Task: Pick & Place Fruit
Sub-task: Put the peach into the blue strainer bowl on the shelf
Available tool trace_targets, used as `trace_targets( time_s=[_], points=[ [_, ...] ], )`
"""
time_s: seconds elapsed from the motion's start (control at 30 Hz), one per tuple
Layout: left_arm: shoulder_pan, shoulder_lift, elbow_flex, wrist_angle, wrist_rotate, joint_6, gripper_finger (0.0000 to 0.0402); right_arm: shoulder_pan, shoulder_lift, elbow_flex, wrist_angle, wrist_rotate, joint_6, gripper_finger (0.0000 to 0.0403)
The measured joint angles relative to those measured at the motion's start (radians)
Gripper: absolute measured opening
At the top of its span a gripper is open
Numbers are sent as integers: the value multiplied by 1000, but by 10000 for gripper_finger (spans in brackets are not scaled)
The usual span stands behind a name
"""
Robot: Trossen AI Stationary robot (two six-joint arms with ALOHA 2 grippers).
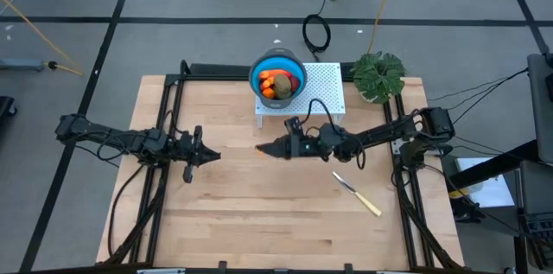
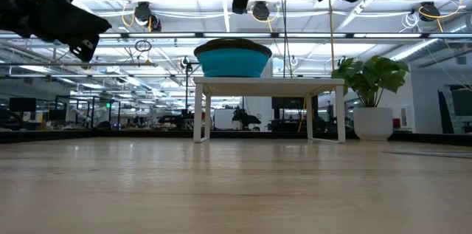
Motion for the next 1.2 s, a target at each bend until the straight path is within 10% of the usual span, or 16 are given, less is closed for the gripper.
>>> trace_targets(
  time_s=[0.67, 1.2],
  points=[
    [0, 1, 0, 1, 1, -75, 21, -67, -1, 0, 87, -6, 343, 154],
    [0, 1, 0, -9, 3, -82, 21, -210, -28, 1, 221, -163, -364, 153]
  ],
)
